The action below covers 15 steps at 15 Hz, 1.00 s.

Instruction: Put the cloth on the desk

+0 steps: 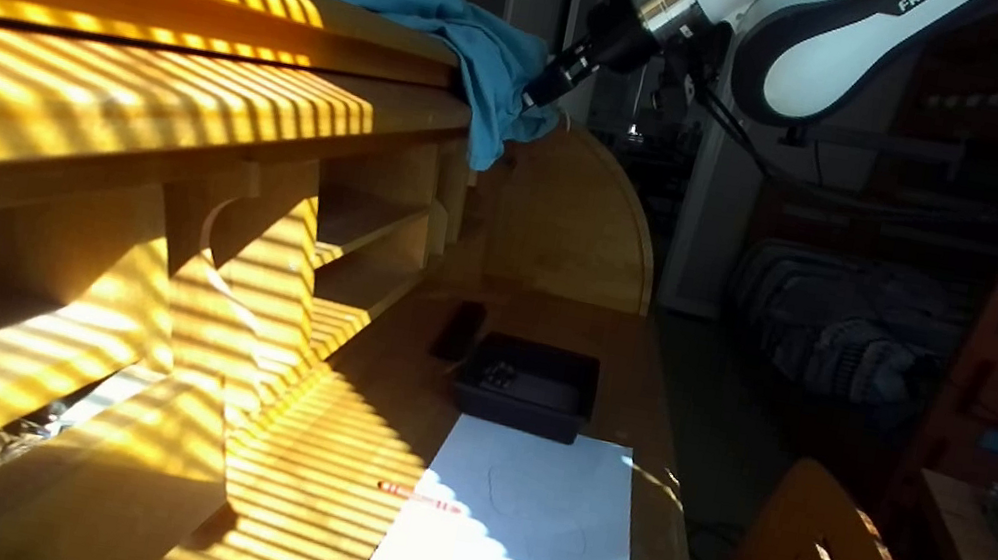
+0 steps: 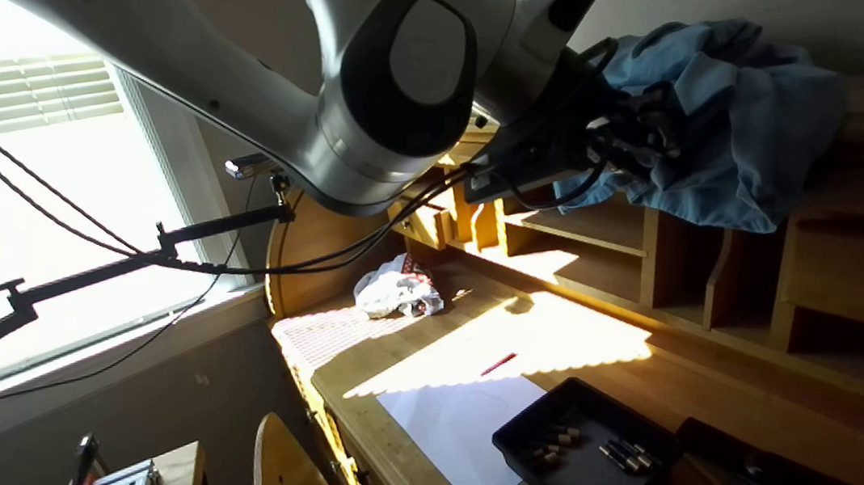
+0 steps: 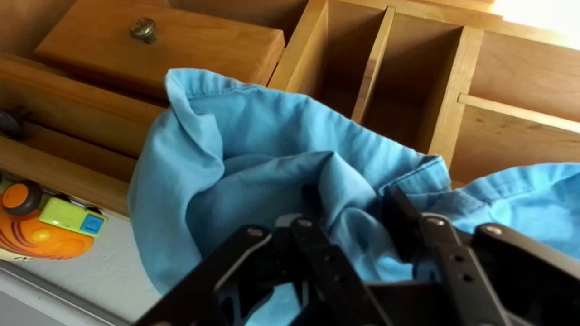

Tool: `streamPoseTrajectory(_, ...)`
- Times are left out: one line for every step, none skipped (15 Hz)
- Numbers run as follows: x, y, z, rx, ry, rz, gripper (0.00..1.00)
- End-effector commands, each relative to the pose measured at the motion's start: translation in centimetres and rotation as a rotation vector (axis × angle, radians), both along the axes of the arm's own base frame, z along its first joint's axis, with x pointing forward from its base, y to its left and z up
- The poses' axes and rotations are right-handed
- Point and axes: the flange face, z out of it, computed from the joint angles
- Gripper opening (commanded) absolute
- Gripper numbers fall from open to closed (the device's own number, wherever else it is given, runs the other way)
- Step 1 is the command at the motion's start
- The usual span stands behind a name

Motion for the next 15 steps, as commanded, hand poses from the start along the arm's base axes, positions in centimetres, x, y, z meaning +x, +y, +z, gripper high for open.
streamPoseTrajectory(0.2,0.4,0.0,0.036,-0.001,-0.017,0.11)
streamPoseTrajectory(0.0,0.8,-0.2,0.044,0.005,-0.018,0.05)
streamPoseTrajectory(-0.3,1.1,-0.3,0.047,0.015,-0.019,0.0)
streamPoseTrajectory(-0.6,1.6,-0.5,0.045,0.032,-0.016,0.0)
streamPoseTrajectory(-0.9,1.8,-0.7,0.037,0.052,-0.019,0.0)
streamPoseTrajectory(-1.3,2.3,-1.2,0.03,0.082,-0.018,0.0)
streamPoseTrajectory(-1.8,2.9,-1.7,0.022,0.116,-0.017,0.01)
streamPoseTrajectory(-2.2,3.4,-2.2,0.016,0.152,-0.019,0.01)
streamPoseTrajectory(-2.7,3.9,-2.7,0.005,0.187,-0.016,0.01)
streamPoseTrajectory(-3.3,4.5,-3.3,-0.004,0.227,-0.012,0.01)
streamPoseTrajectory(-3.8,5.1,-3.8,-0.012,0.266,-0.011,0.01)
streamPoseTrajectory(-4.3,5.7,-4.4,-0.008,0.304,0.001,0.01)
streamPoseTrajectory(-4.7,6.4,-4.8,-0.005,0.342,0.01,0.01)
streamPoseTrajectory(-4.9,6.8,-5.1,0.0,0.374,0.022,0.01)
streamPoseTrajectory(-5.2,7.1,-5.1,0.004,0.403,0.032,0.01)
